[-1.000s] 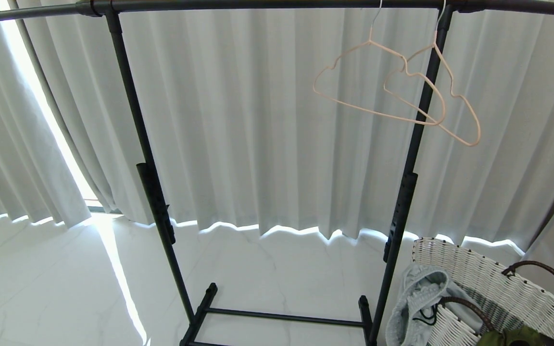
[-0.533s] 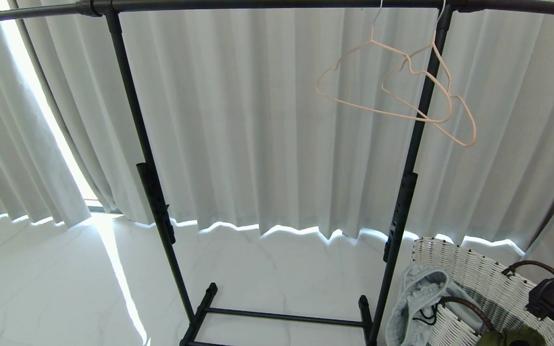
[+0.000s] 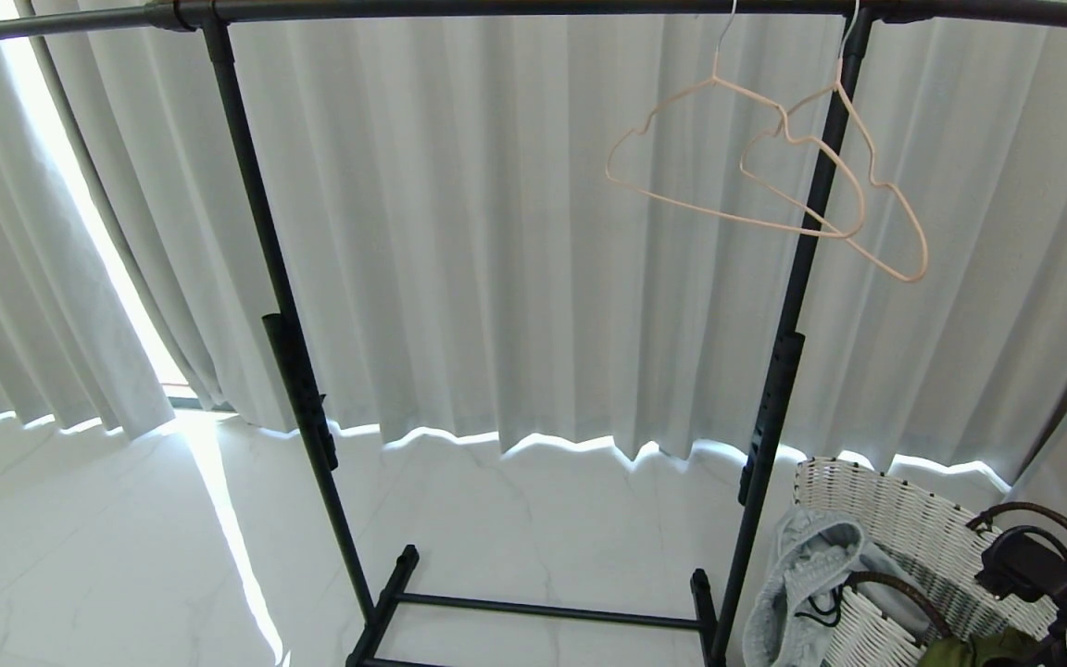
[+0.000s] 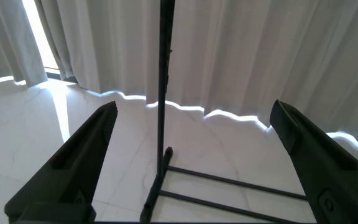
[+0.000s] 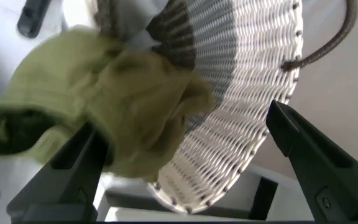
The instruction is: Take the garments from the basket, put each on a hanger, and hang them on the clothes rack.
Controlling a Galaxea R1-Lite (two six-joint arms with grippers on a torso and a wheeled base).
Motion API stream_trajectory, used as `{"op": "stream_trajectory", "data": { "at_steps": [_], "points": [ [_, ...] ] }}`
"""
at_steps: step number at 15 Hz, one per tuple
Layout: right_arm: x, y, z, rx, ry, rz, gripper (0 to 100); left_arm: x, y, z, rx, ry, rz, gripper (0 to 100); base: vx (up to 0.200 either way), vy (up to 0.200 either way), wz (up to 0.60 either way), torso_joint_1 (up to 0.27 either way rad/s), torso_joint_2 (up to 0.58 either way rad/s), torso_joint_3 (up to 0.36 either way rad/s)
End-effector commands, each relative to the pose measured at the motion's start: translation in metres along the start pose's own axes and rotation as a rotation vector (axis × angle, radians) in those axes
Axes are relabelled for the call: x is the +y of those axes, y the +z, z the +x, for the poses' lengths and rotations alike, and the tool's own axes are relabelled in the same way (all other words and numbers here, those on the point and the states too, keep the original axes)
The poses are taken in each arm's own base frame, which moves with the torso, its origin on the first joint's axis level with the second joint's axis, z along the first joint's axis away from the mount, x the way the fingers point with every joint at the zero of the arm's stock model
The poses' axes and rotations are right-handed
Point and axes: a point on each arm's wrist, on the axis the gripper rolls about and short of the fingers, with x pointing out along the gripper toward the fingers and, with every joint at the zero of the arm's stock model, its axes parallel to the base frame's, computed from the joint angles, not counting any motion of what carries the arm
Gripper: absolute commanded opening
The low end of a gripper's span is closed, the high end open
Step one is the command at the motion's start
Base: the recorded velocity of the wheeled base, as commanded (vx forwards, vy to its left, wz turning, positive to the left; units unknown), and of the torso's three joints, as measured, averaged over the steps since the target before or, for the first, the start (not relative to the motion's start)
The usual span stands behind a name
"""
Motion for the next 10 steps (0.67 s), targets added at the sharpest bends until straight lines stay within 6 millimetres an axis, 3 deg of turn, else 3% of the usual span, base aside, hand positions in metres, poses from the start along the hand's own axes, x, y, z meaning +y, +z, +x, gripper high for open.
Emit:
{"op": "stream_trajectory", "data": {
  "at_steps": [1, 4, 5, 10],
  "points": [
    [-0.001, -0.001, 0.009, 0.035, -0.013, 0.005, 100, 0.000, 0.000, 0.000, 0.001, 0.000, -0.001, 100, 0.000, 0.000, 0.00, 0.000, 0.00, 0.000],
    [-0.003, 0.002, 0.012, 0.011, -0.042, 0.012, 100, 0.000, 0.000, 0.000, 0.001, 0.000, -0.001, 100, 0.000, 0.000, 0.00, 0.000, 0.00, 0.000],
    [-0.003, 0.002, 0.011, 0.005, -0.046, 0.013, 0, 0.000, 0.000, 0.000, 0.001, 0.001, -0.001, 100, 0.000, 0.000, 0.00, 0.000, 0.00, 0.000],
    [-0.009, 0.007, -0.009, -0.081, -0.109, 0.023, 0, 0.000, 0.000, 0.000, -0.001, 0.001, -0.001, 100, 0.000, 0.000, 0.00, 0.000, 0.00, 0.000]
  ]
}}
